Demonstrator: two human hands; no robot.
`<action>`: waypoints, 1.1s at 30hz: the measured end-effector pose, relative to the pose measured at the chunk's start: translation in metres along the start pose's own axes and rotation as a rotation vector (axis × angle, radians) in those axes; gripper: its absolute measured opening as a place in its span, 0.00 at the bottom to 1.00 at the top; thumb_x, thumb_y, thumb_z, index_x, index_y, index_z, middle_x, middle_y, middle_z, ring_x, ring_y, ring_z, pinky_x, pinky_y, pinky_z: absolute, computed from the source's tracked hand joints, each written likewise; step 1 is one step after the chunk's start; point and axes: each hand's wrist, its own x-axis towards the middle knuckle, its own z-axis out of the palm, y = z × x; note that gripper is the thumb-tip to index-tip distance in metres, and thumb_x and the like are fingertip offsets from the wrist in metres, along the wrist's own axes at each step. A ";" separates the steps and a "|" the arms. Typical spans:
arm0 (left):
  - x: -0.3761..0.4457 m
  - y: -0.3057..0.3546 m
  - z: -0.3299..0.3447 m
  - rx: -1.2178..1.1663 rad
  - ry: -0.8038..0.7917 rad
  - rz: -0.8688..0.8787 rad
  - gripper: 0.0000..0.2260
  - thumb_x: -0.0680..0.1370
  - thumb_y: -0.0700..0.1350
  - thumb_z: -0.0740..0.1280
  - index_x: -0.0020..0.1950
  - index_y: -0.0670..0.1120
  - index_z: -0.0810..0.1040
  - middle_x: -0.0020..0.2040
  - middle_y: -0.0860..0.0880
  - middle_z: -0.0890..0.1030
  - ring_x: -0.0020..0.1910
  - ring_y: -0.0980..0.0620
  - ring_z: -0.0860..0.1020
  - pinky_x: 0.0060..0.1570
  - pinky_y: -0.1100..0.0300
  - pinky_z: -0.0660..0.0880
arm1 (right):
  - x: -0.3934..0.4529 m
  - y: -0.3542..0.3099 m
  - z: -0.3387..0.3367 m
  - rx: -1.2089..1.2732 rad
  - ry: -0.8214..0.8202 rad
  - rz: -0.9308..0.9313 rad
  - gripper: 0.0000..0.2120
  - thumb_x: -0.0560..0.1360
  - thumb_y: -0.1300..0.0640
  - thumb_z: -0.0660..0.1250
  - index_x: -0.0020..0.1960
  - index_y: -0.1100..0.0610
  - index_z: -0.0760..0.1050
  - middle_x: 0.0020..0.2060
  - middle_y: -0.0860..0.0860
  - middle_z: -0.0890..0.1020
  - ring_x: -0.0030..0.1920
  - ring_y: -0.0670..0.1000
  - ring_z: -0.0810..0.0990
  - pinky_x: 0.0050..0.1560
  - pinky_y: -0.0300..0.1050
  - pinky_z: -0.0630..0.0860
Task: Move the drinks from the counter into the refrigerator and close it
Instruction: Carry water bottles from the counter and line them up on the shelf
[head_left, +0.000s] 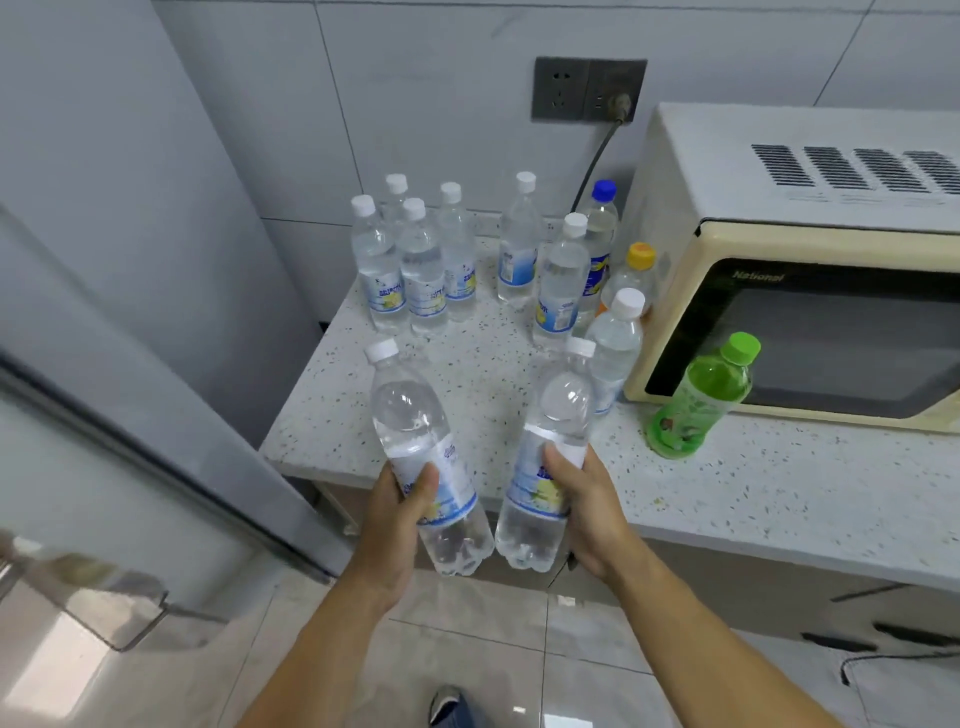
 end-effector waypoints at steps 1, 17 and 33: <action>-0.011 0.000 0.001 -0.054 0.001 -0.047 0.32 0.70 0.59 0.74 0.68 0.43 0.75 0.58 0.40 0.82 0.53 0.42 0.83 0.47 0.47 0.79 | -0.007 0.001 -0.004 0.065 -0.024 0.057 0.25 0.72 0.49 0.73 0.64 0.60 0.75 0.50 0.59 0.85 0.48 0.58 0.84 0.47 0.51 0.81; -0.205 -0.057 -0.012 -0.127 0.422 -0.283 0.23 0.64 0.58 0.74 0.51 0.44 0.84 0.47 0.38 0.85 0.40 0.42 0.85 0.35 0.53 0.81 | -0.099 0.087 -0.010 -0.058 -0.272 0.454 0.30 0.66 0.41 0.71 0.58 0.61 0.79 0.42 0.59 0.85 0.41 0.57 0.85 0.46 0.52 0.80; -0.369 -0.054 -0.170 -0.336 0.917 -0.138 0.26 0.66 0.59 0.69 0.58 0.43 0.80 0.45 0.42 0.86 0.41 0.45 0.85 0.36 0.54 0.80 | -0.211 0.188 0.183 -0.420 -0.641 0.579 0.35 0.61 0.38 0.73 0.61 0.59 0.79 0.50 0.59 0.86 0.48 0.58 0.86 0.42 0.47 0.82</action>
